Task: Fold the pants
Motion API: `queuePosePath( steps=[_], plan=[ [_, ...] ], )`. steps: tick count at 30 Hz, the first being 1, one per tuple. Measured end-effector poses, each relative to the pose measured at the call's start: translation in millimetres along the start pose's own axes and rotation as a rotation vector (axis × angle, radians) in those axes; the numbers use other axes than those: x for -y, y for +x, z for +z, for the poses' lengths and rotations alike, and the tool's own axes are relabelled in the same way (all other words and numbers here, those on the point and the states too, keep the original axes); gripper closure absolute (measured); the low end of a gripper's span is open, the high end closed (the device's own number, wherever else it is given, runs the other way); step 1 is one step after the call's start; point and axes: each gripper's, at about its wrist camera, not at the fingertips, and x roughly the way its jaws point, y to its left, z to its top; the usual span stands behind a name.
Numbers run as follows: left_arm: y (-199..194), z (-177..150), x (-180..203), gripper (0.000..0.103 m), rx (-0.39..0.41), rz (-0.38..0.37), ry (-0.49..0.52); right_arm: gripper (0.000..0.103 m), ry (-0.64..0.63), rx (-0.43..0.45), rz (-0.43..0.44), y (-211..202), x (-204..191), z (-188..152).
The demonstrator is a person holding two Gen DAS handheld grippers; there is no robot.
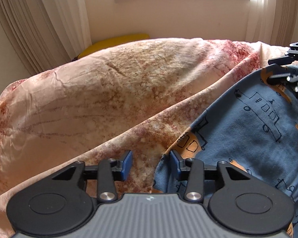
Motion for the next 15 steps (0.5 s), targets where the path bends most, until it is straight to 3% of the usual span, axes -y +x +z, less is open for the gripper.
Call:
queuePosePath(
  steps=[1, 2, 3, 5, 10, 15],
  plan=[
    [1.7, 0.8, 1.1, 0.094, -0.009, -0.016, 0.000, 0.064, 0.008, -0.007, 0.002, 1.2, 0.7, 0.9],
    [1.3, 1.5, 2.3, 0.102, -0.012, -0.029, -0.005, 0.087, 0.014, -0.013, -0.002, 1.0, 1.4, 0.7],
    [-1.5, 2.5, 4.9, 0.103, -0.007, -0.029, -0.012, 0.099, 0.017, -0.017, -0.004, 2.4, -0.4, 1.4],
    [-9.8, 2.8, 11.3, 0.103, 0.015, -0.010, 0.011, 0.102, 0.011, -0.005, -0.008, -2.0, -4.8, 1.4],
    [-47.6, -2.1, 18.4, 0.103, 0.100, 0.043, 0.048, 0.103, -0.007, 0.073, -0.055, -37.6, -12.4, -0.2],
    [-100.2, -22.6, 32.0, 0.103, 0.227, 0.058, 0.094, 0.103, -0.029, 0.187, -0.082, -98.2, -29.8, -14.1]
  ],
)
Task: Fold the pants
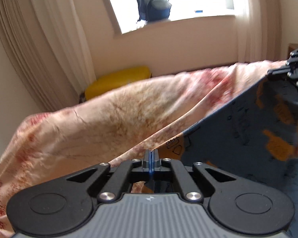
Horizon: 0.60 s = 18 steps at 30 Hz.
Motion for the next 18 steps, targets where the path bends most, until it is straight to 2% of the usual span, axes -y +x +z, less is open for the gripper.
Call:
queuePosePath(
  steps=[3, 9, 15, 18],
  plan=[
    [-36.5, -10.9, 11.4, 0.103, 0.072, -0.004, 0.025, 0.103, -0.072, 0.044, -0.016, -44.3, -16.6, -7.5],
    [-91.7, -43.6, 45.3, 0.103, 0.148, 0.005, 0.143, 0.103, -0.074, 0.087, 0.009, -132.9, -43.7, -29.7],
    [-113.8, -91.6, 84.3, 0.103, 0.128, -0.005, 0.252, 0.103, -0.148, 0.036, 0.067, -203.2, -102.5, -68.0],
    [-115.5, -119.6, 104.3, 0.103, 0.107, -0.004, 0.296, 0.103, -0.166, -0.009, 0.099, -219.6, -129.7, -91.8]
  ],
)
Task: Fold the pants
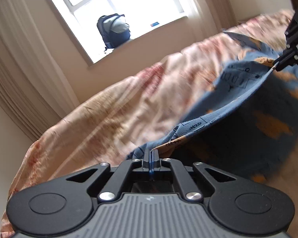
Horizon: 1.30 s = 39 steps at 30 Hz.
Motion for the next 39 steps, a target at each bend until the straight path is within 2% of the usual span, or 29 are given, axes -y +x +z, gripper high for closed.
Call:
queuePosePath(
  steps=[2, 7, 15, 23, 30, 31, 32, 33, 34, 36, 37, 38, 39],
  plan=[
    [2.4, -14.1, 16.5, 0.103, -0.009, 0.012, 0.028, 0.103, 0.007, -0.018, 0.018, -1.1, -17.2, -12.0],
    [10.1, -37.7, 42.1, 0.103, -0.015, 0.047, 0.028, 0.103, 0.014, -0.056, 0.040, 11.8, -51.9, -37.5],
    [-4.4, -49.1, 39.1, 0.103, 0.012, 0.058, -0.016, 0.103, 0.083, -0.019, 0.044, 11.8, -47.4, -45.2],
    [-2.7, -59.9, 43.6, 0.103, -0.020, 0.026, 0.053, 0.103, 0.033, -0.007, 0.121, -11.1, -49.3, -43.1],
    [9.3, -62.7, 45.4, 0.100, -0.057, -0.029, 0.003, 0.103, 0.008, -0.063, 0.141, 2.5, -67.0, -55.2],
    [7.0, -62.9, 44.6, 0.094, -0.055, -0.044, -0.020, 0.103, 0.007, -0.066, 0.139, 3.5, -68.9, -57.7],
    [4.8, -62.4, 43.2, 0.074, -0.051, -0.055, -0.041, 0.102, 0.015, -0.065, 0.137, 3.6, -69.2, -58.7],
    [2.2, -61.4, 43.1, 0.061, -0.048, -0.065, -0.059, 0.097, 0.030, -0.060, 0.130, 2.5, -68.2, -59.3],
    [-2.6, -59.4, 43.8, 0.042, -0.037, -0.073, -0.089, 0.093, 0.048, -0.055, 0.126, 0.7, -66.6, -60.1],
    [-10.8, -53.9, 46.7, 0.039, -0.014, -0.085, -0.137, 0.078, 0.089, -0.040, 0.111, -3.9, -61.8, -63.2],
    [-13.7, -47.8, 50.1, 0.034, -0.005, -0.095, -0.168, 0.075, 0.116, -0.031, 0.104, -6.9, -58.9, -65.7],
    [-15.8, -42.2, 54.0, 0.021, 0.009, -0.104, -0.193, 0.066, 0.141, -0.023, 0.090, -9.8, -56.3, -68.4],
    [-17.0, -35.2, 59.5, 0.013, 0.035, -0.117, -0.218, 0.053, 0.172, -0.012, 0.065, -14.8, -53.0, -71.9]
  ],
)
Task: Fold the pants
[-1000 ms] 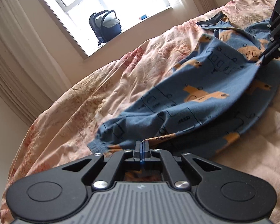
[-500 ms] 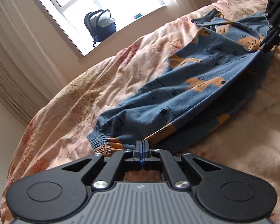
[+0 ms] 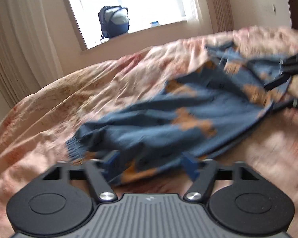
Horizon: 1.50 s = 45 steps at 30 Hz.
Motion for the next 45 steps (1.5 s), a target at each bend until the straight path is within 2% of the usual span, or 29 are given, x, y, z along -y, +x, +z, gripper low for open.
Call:
queuePosePath(
  steps=[1, 3, 5, 11, 15, 19, 21, 22, 25, 26, 27, 29, 32, 34, 37, 38, 43, 44, 45],
  plan=[
    [0.3, 6.0, 8.2, 0.001, 0.024, -0.014, -0.014, 0.047, 0.030, 0.012, -0.024, -4.0, 3.7, -2.8],
    [6.7, 19.2, 24.1, 0.000, 0.059, -0.047, -0.029, 0.015, 0.109, 0.036, -0.081, -14.9, 16.2, -11.7],
    [19.9, 36.5, 44.9, 0.000, 0.056, -0.102, -0.029, 0.001, 0.188, 0.048, -0.146, -26.1, 30.0, -22.0],
    [54.2, 74.0, 109.0, 0.000, 0.078, -0.202, -0.067, 0.001, 0.382, 0.018, -0.334, -52.5, 73.6, -57.7],
    [76.2, 89.7, 137.9, 0.001, 0.060, -0.303, -0.109, 0.001, 0.536, 0.010, -0.339, -59.9, 110.4, -73.7],
    [90.6, 97.2, 150.4, 0.020, 0.044, -0.386, -0.158, 0.001, 0.564, -0.021, -0.346, -54.9, 150.2, -68.1],
    [98.0, 99.3, 150.4, 0.036, 0.027, -0.402, -0.179, 0.001, 0.576, -0.025, -0.305, -50.1, 171.7, -60.8],
    [100.9, 99.6, 150.7, 0.048, 0.020, -0.413, -0.190, 0.001, 0.576, -0.015, -0.283, -47.4, 180.7, -56.4],
    [107.7, 101.1, 151.3, 0.062, 0.001, -0.440, -0.214, 0.001, 0.555, 0.004, -0.198, -30.9, 206.2, -37.2],
    [108.8, 101.2, 151.9, 0.071, -0.006, -0.443, -0.217, 0.002, 0.551, 0.008, -0.177, -23.6, 212.7, -29.2],
    [109.1, 101.6, 153.3, 0.078, -0.014, -0.443, -0.219, 0.007, 0.559, 0.010, -0.155, -13.8, 219.9, -20.0],
    [110.5, 103.0, 155.3, 0.084, -0.027, -0.446, -0.224, 0.018, 0.609, -0.012, -0.097, 9.9, 235.3, -0.7],
    [107.6, 105.0, 154.4, 0.088, -0.031, -0.455, -0.251, 0.027, 0.664, -0.069, -0.063, 47.9, 251.1, 24.6],
    [106.0, 106.7, 154.2, 0.090, -0.029, -0.455, -0.255, 0.029, 0.676, -0.133, -0.073, 72.7, 254.2, 38.6],
    [104.2, 107.8, 157.3, 0.096, -0.031, -0.448, -0.240, 0.031, 0.652, -0.198, -0.150, 99.6, 252.1, 48.3],
    [103.6, 108.3, 158.4, 0.097, -0.031, -0.443, -0.234, 0.035, 0.652, -0.213, -0.171, 105.3, 252.2, 49.2],
    [101.4, 108.9, 160.3, 0.099, -0.025, -0.425, -0.231, 0.058, 0.659, -0.298, -0.210, 126.0, 248.0, 48.7],
    [101.6, 108.9, 160.6, 0.100, -0.026, -0.420, -0.230, 0.066, 0.645, -0.310, -0.229, 128.1, 246.4, 48.9],
    [101.7, 108.8, 160.9, 0.101, -0.027, -0.414, -0.229, 0.083, 0.635, -0.320, -0.246, 129.3, 245.8, 48.7]
  ],
)
